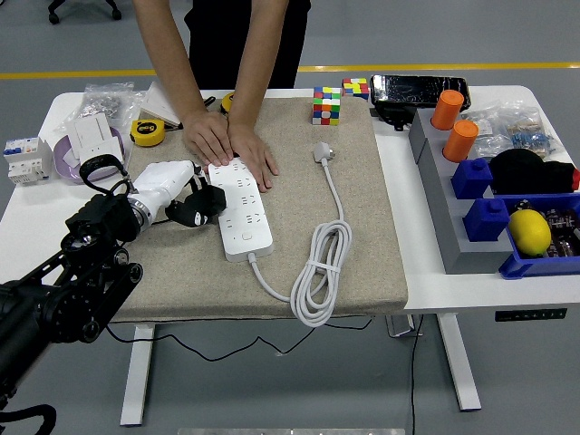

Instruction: Pick up the plug,place it near the board,insert it into the board,press the button

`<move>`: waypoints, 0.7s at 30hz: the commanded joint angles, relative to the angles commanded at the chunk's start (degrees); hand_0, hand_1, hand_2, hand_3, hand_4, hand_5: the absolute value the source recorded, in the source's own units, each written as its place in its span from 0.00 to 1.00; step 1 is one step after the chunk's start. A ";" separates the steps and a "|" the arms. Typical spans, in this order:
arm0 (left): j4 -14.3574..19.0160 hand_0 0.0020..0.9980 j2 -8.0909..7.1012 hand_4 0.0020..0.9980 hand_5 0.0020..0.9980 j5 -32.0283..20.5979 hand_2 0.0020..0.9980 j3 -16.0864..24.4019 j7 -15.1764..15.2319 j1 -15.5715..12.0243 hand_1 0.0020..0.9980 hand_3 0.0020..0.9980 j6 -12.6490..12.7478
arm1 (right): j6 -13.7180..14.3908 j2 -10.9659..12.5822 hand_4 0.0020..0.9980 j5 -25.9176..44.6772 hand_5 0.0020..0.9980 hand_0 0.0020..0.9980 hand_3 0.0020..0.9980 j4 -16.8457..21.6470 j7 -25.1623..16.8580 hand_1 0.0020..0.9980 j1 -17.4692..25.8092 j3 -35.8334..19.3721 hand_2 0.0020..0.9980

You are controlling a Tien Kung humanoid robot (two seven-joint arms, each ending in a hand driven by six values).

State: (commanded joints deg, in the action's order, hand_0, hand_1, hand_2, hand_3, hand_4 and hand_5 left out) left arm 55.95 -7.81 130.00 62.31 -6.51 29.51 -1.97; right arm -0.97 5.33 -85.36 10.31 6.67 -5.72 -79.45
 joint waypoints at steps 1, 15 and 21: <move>-0.03 0.80 -0.02 0.90 0.13 0.00 0.72 0.01 -0.02 0.01 0.80 0.62 -0.13 | -0.01 0.02 1.00 0.02 0.80 0.82 0.76 0.00 -0.02 0.75 -0.04 0.03 0.74; 0.67 0.83 -0.32 0.99 0.16 0.00 0.77 -0.12 -0.34 0.10 0.84 0.79 -1.28 | -0.21 0.03 1.00 -0.38 0.80 0.82 0.76 0.00 0.02 0.75 -0.02 -0.57 0.74; 1.95 0.85 -0.81 1.00 0.17 0.00 0.80 0.07 -1.03 -0.12 0.87 0.82 -3.07 | -0.18 0.02 1.00 -0.49 0.80 0.82 0.76 0.00 -0.09 0.75 0.00 -0.80 0.74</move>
State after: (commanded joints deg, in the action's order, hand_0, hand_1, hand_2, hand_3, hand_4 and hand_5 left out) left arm 57.90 -8.63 130.00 62.38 -7.54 29.39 -5.04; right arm -1.15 5.35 -85.85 10.31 6.58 -5.73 -80.25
